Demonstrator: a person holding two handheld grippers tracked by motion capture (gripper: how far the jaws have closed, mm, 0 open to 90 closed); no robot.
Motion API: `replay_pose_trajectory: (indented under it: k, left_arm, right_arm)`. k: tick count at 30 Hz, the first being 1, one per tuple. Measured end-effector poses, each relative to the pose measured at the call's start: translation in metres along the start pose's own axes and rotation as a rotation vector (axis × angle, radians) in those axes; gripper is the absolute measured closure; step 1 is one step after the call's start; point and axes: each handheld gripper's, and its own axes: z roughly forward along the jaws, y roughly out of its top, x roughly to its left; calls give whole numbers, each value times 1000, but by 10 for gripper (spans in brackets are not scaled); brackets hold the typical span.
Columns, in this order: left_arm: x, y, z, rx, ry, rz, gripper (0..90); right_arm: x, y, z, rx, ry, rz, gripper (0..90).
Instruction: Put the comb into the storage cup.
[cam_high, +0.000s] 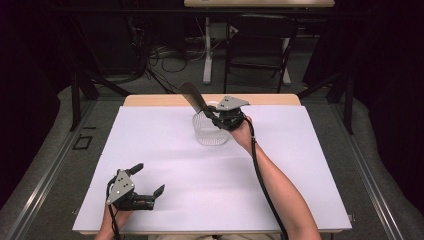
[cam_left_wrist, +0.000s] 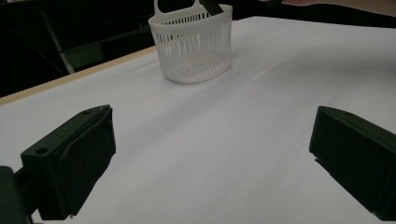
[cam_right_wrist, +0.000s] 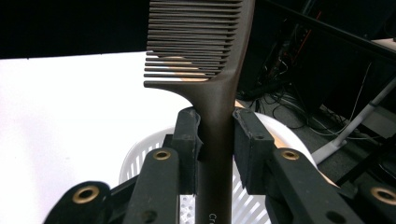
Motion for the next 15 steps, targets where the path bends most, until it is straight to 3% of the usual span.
replay_pose_trajectory:
  k: [15]
  left_arm:
    - [0, 0, 0, -1, -1, 0, 8]
  right_arm:
    - [1, -4, 3, 55, 20, -7, 721]
